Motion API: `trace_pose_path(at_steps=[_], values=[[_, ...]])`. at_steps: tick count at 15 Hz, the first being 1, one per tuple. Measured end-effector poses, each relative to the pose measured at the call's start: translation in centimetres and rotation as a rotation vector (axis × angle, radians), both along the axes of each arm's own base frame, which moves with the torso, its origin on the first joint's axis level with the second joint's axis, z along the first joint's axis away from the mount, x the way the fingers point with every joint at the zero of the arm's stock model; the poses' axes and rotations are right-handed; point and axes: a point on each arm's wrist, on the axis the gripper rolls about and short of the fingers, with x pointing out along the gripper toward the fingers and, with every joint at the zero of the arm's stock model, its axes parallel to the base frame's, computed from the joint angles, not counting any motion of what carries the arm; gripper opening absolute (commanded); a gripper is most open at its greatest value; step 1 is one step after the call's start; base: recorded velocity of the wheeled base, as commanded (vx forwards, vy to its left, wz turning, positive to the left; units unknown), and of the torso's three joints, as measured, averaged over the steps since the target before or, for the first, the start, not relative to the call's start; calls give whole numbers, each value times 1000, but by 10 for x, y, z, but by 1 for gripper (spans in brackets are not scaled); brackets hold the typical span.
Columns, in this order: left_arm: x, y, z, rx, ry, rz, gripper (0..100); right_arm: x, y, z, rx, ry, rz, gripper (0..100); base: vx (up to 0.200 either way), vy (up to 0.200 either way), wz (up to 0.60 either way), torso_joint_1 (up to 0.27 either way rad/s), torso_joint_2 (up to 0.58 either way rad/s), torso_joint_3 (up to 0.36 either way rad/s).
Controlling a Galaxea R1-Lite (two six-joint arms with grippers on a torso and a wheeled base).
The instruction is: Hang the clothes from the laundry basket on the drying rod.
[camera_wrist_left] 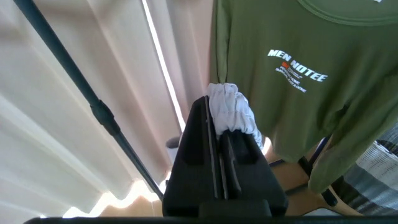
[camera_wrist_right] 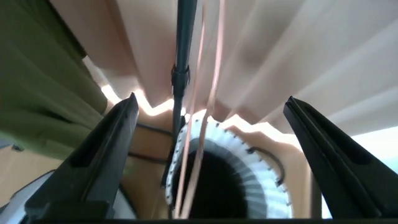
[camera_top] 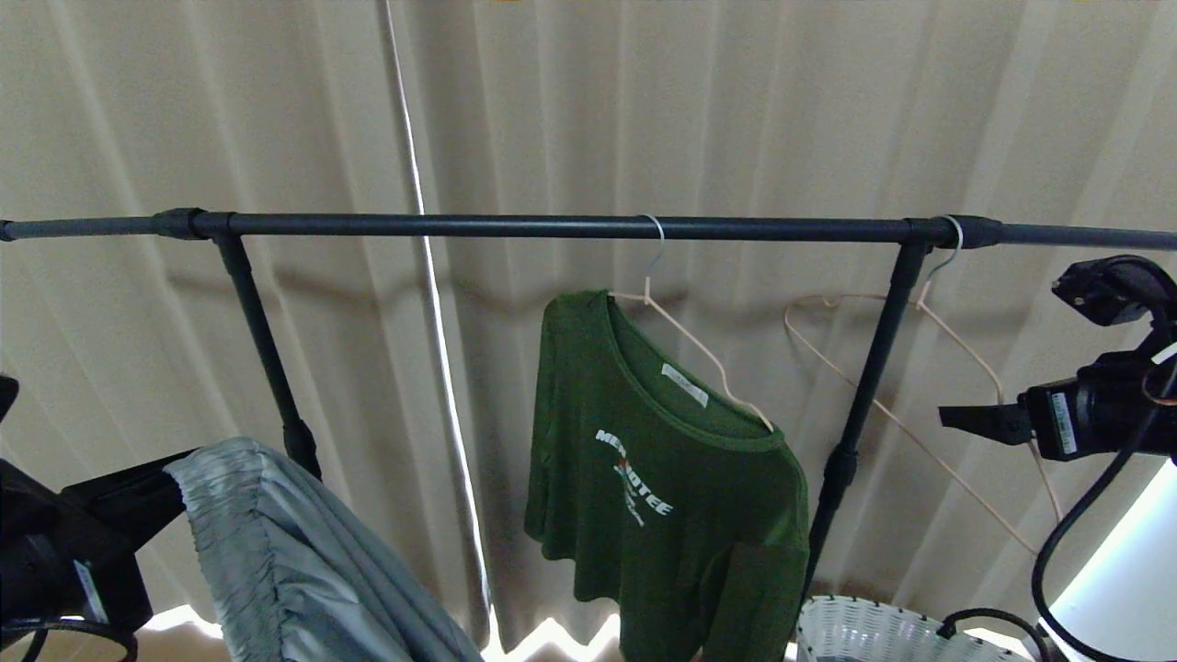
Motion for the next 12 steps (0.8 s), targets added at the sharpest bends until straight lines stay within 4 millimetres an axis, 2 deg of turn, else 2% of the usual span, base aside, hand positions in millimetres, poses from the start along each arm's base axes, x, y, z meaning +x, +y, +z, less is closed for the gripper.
trace_pose_path(at_steps=[5, 6, 12], values=[[0, 0, 2, -2, -7, 0, 0, 15, 7, -10, 13, 39, 4, 100, 0, 0, 0, 0, 0, 0], [0, 0, 2, -3, -8, 0, 0, 18, 7, -10, 13, 26, 5, 0, 0, 0, 0, 0, 0, 0], [-1, 0, 3, -3, -16, 3, 0, 18, 7, -11, 11, 19, 1, 0, 0, 0, 0, 0, 0, 0]])
